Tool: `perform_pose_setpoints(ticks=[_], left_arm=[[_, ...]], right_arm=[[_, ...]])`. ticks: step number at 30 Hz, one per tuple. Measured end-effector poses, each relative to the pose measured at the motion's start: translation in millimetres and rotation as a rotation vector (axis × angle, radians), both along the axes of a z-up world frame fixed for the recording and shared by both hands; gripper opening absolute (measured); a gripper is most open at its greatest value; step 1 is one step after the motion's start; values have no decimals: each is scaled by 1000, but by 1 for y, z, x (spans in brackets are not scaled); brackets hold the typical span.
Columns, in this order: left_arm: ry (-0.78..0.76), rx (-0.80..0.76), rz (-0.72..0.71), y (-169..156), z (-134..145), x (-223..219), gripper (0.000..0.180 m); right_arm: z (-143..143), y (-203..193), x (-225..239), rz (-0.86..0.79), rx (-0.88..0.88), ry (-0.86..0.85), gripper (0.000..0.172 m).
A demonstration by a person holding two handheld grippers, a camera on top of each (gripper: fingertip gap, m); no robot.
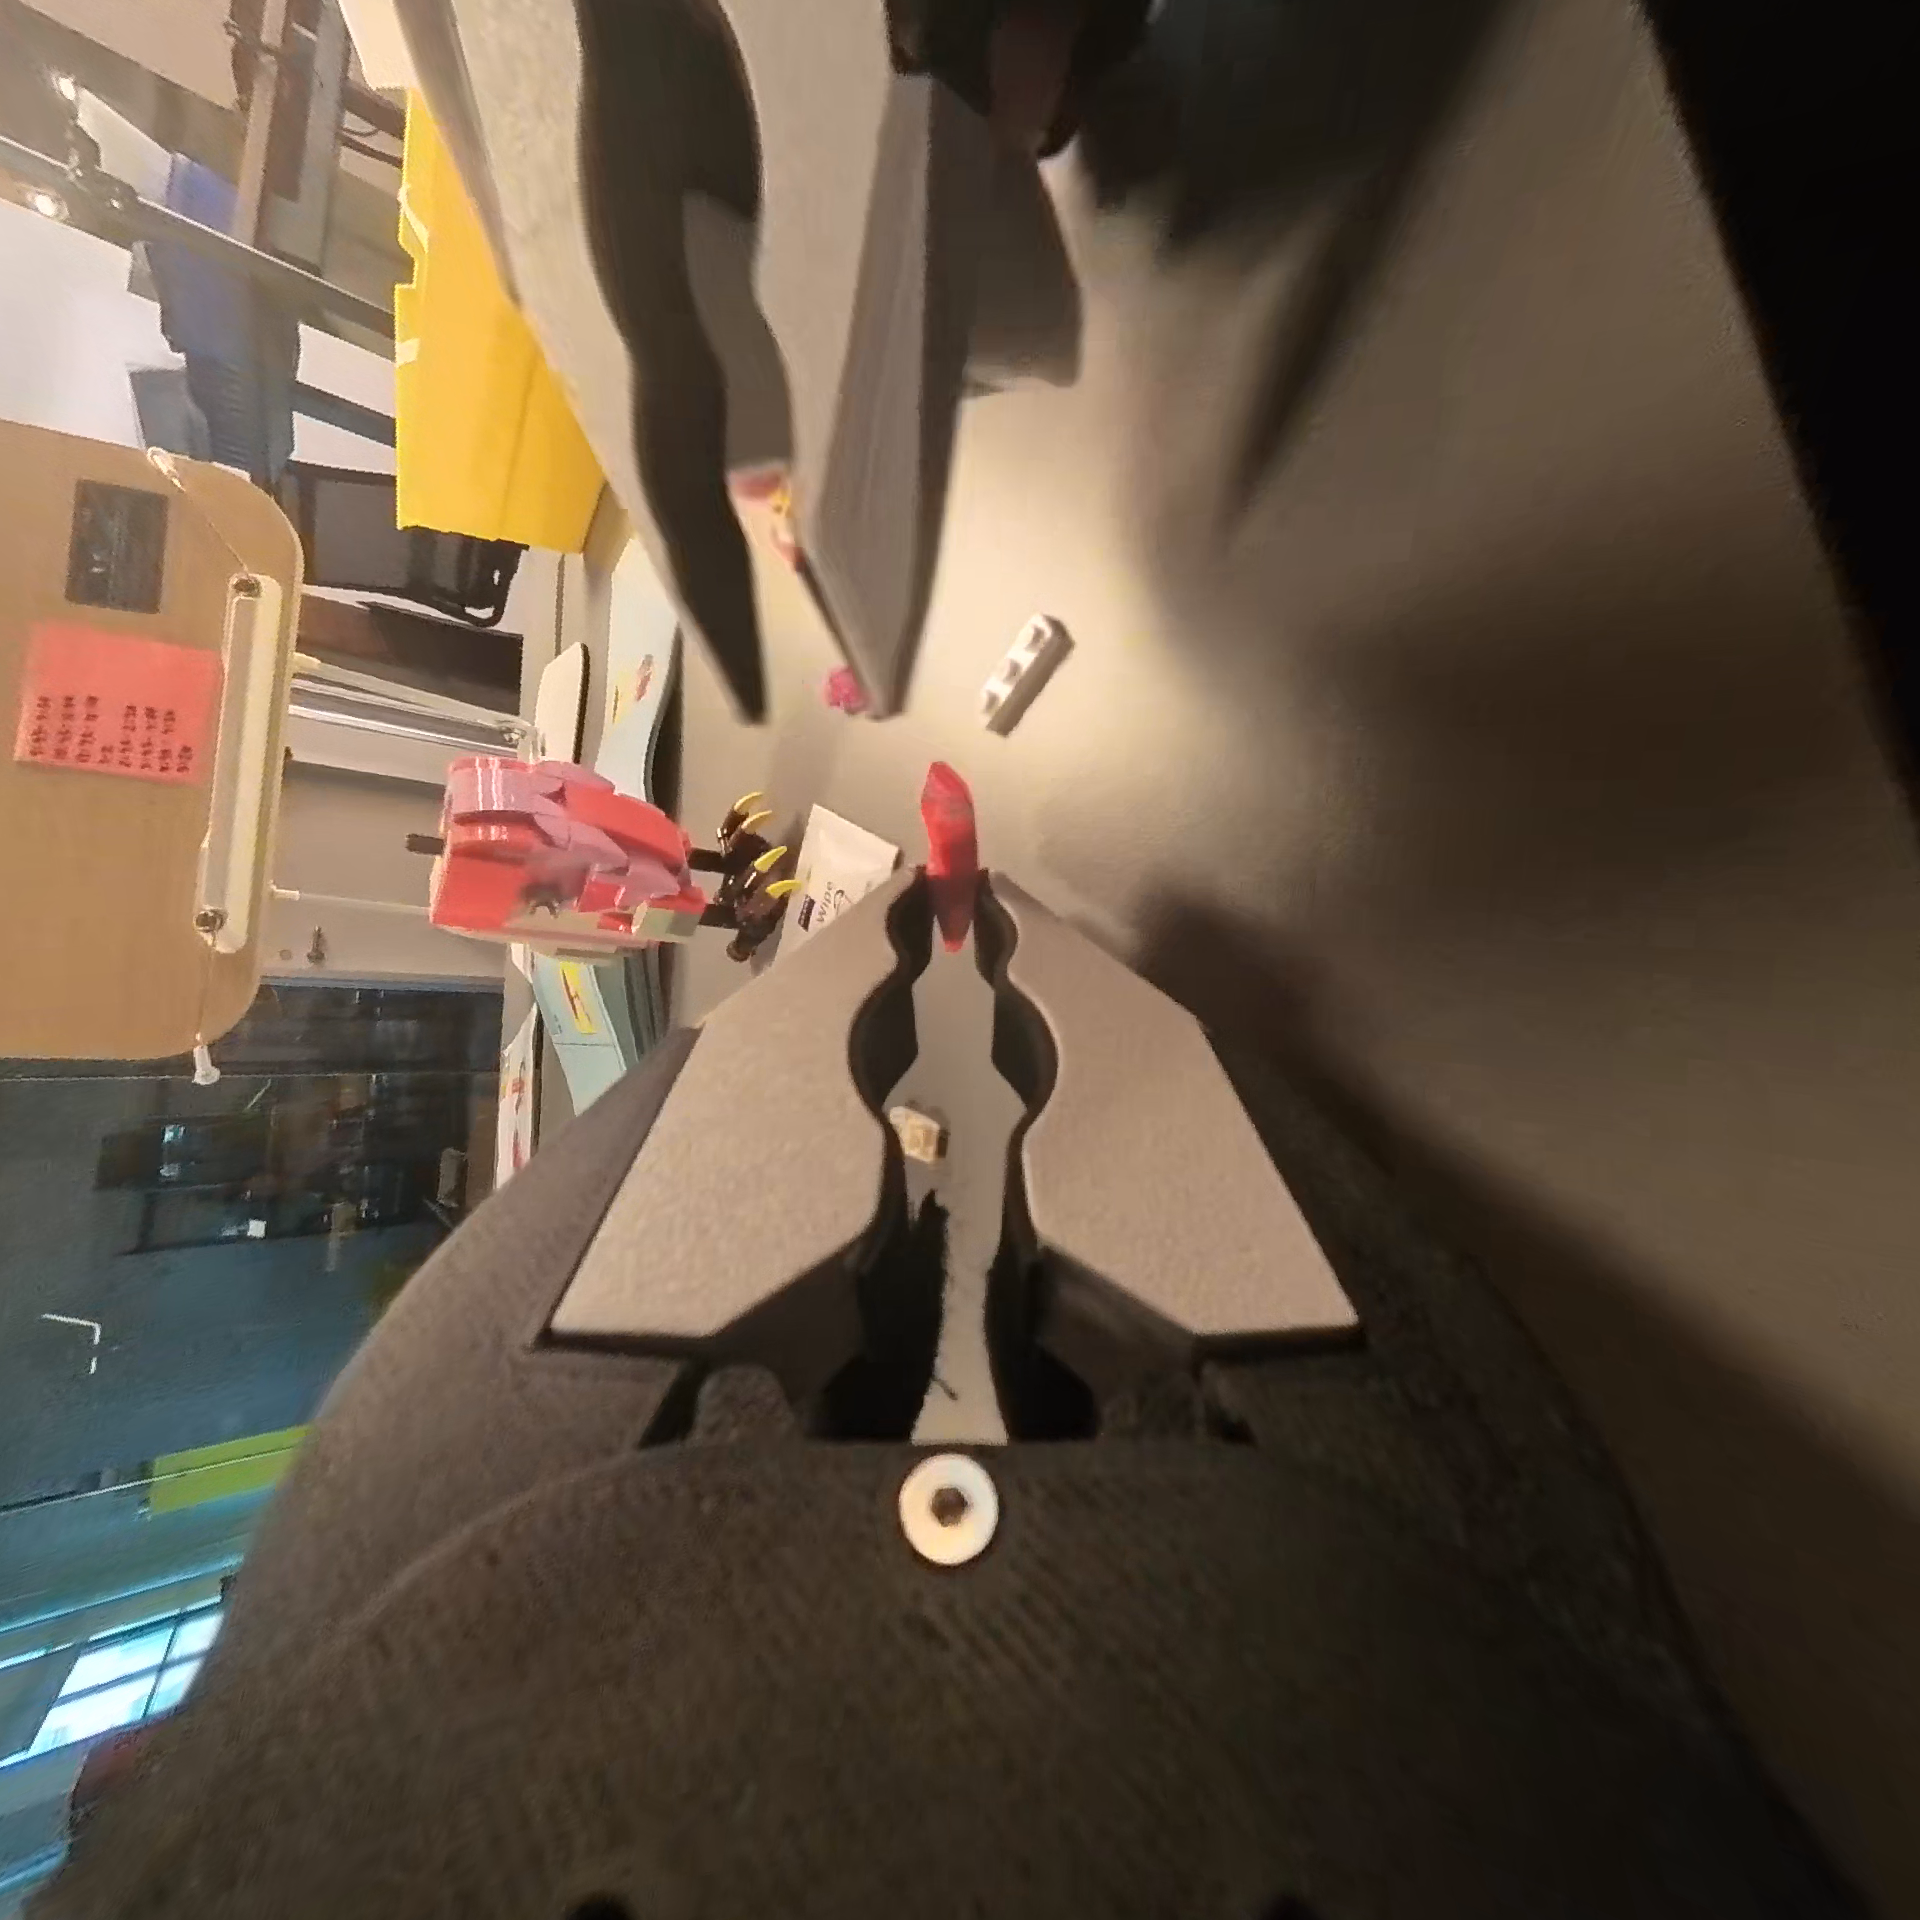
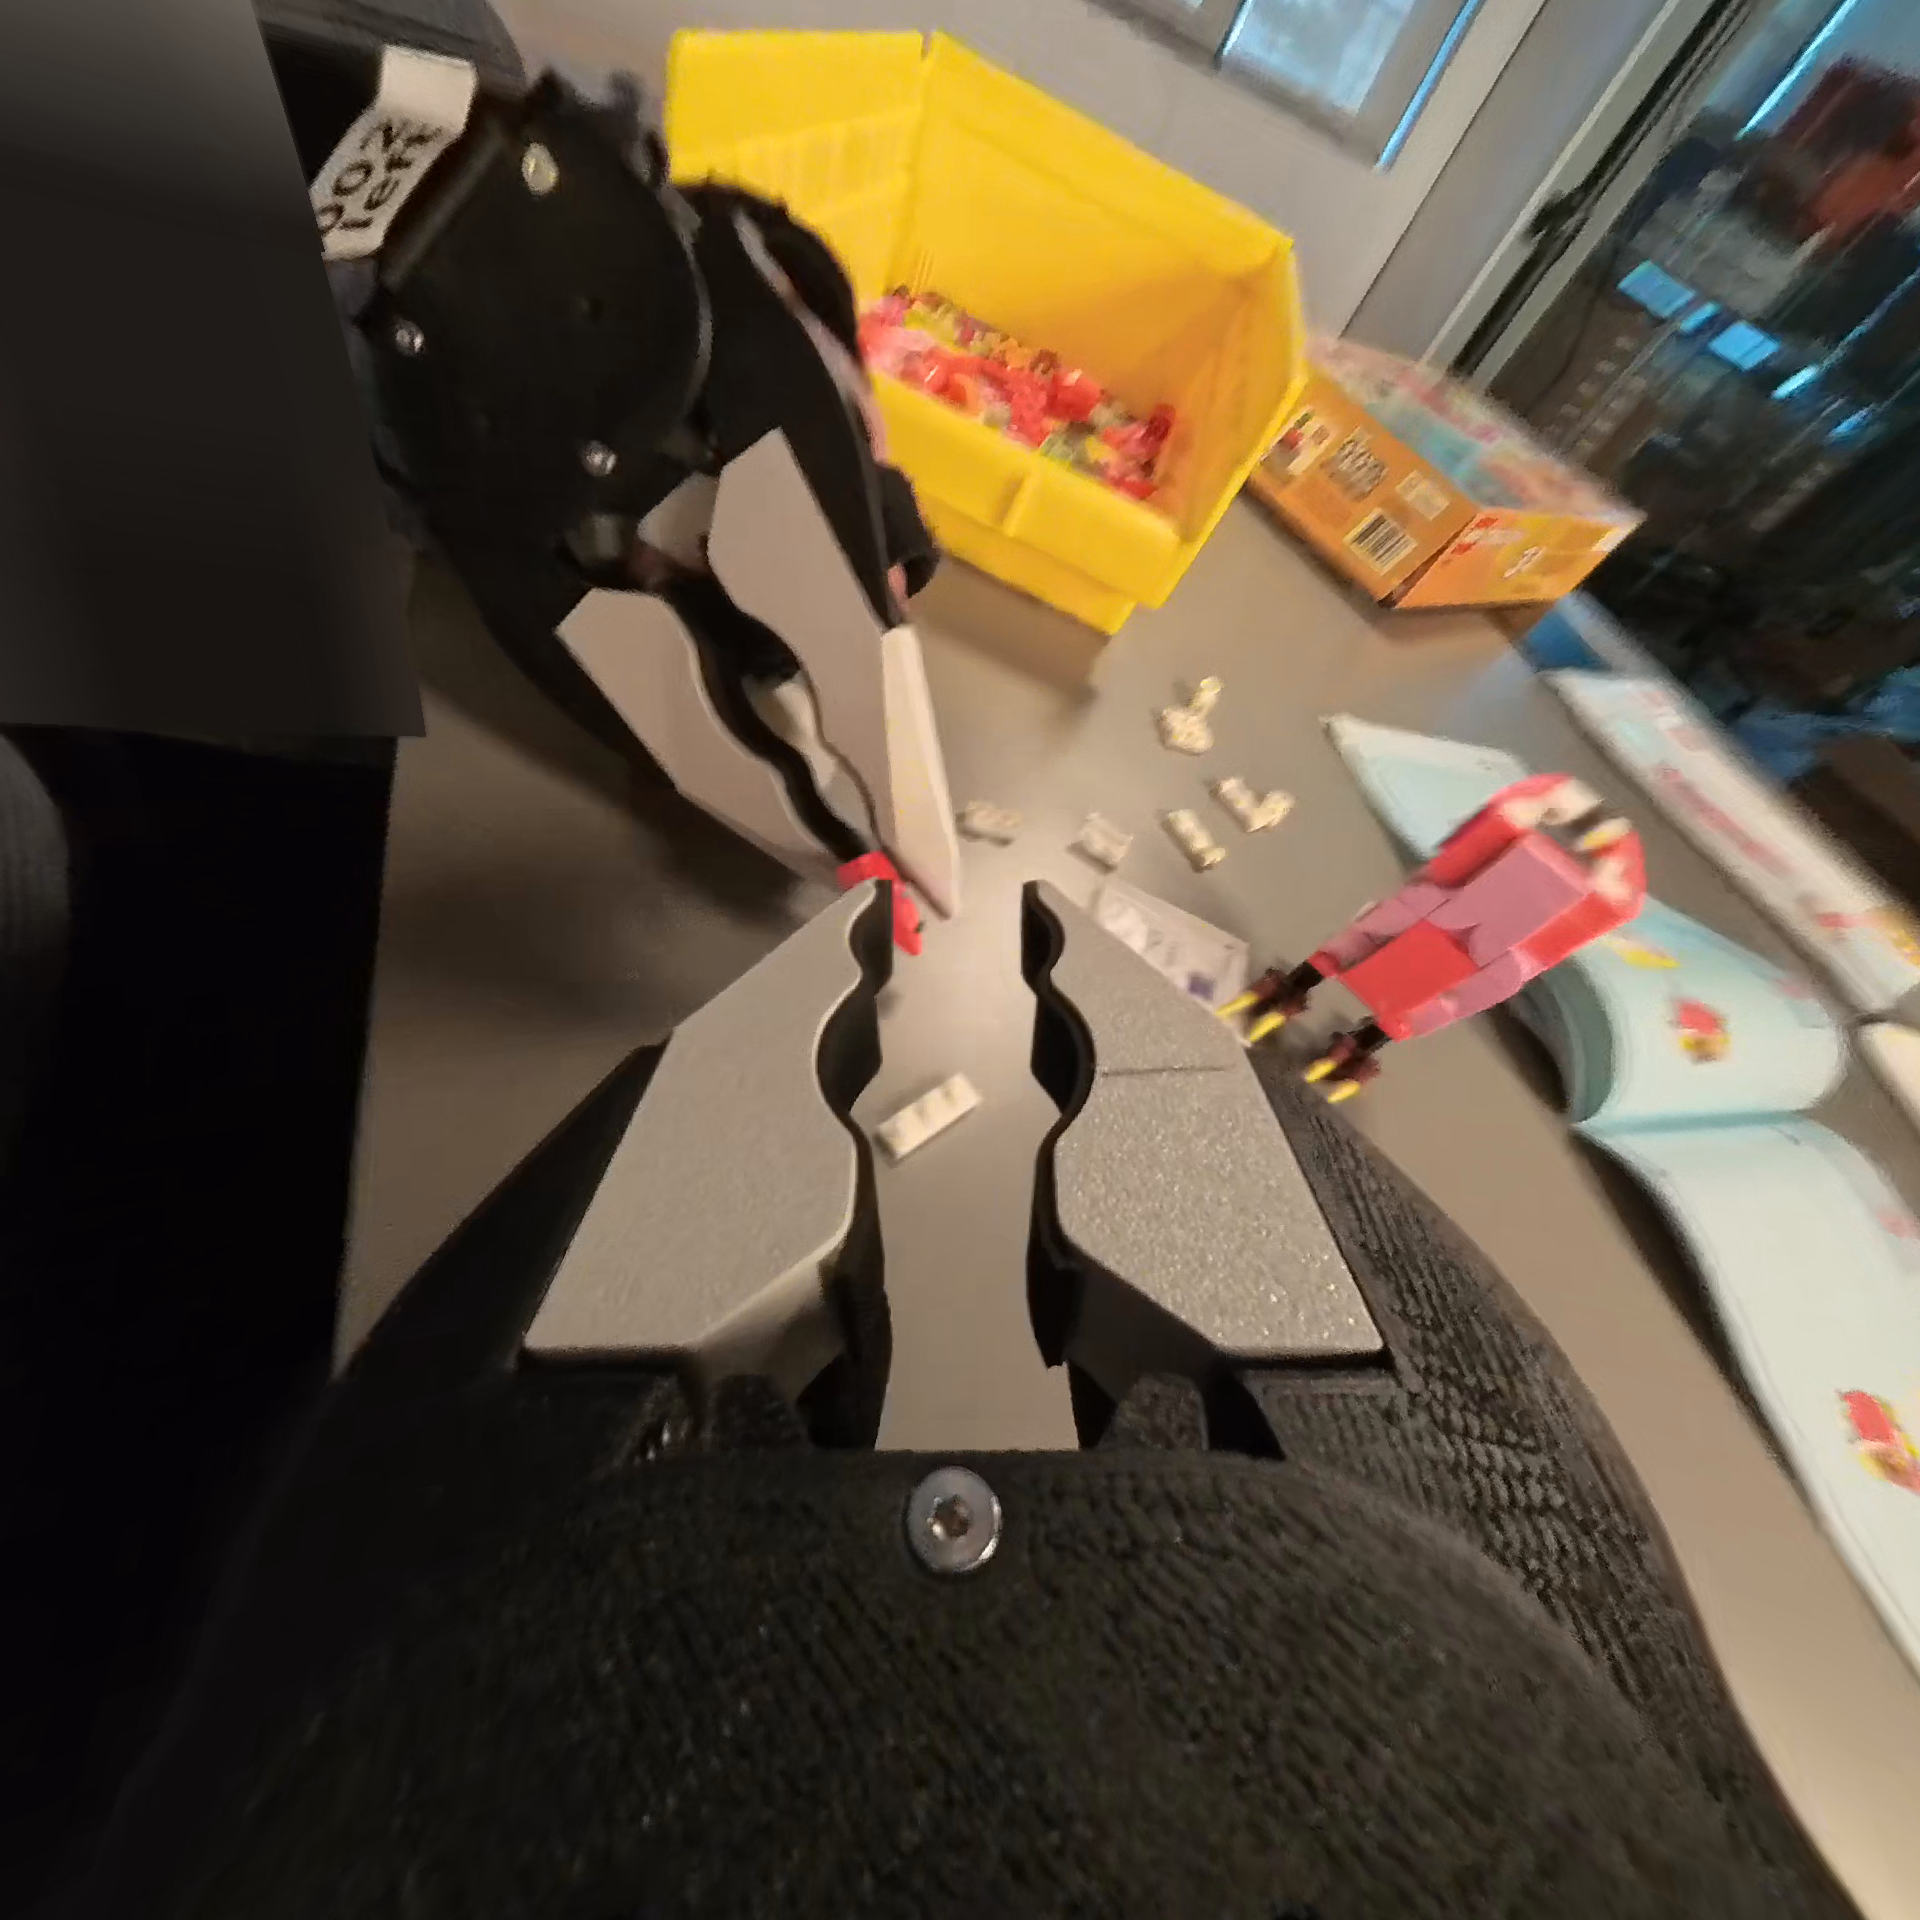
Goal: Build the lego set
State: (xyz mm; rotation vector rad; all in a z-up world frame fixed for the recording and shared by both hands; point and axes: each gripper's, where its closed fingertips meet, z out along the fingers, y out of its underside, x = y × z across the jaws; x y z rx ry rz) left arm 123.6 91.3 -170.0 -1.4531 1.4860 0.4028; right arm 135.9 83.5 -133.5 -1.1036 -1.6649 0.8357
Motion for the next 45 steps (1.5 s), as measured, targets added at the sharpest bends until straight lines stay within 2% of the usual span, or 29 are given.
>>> perform_pose_setpoints(ticks=[5,10,14,21,26,35,45], left_arm=[[-6,18,59,7,2,-10,6],[-61,96,165,16,19,-32,5],[-138,100,195,17,27,-40,5],[-284,72,223,19,37,-49,5],[-326,65,231,19,40,-52,5],[-344,44,225,19,38,-52,5],[-263,97,217,19,37,-49,5]], right_arm=[[49,39,12,-196,223,396,5],[49,63,21,-393,365,368,0],[50,71,22,-461,462,353,0],[47,76,22,-468,456,336,0],[45,75,21,-468,506,313,0],[41,75,19,-474,554,286,0],[39,76,18,-474,554,272,0]])
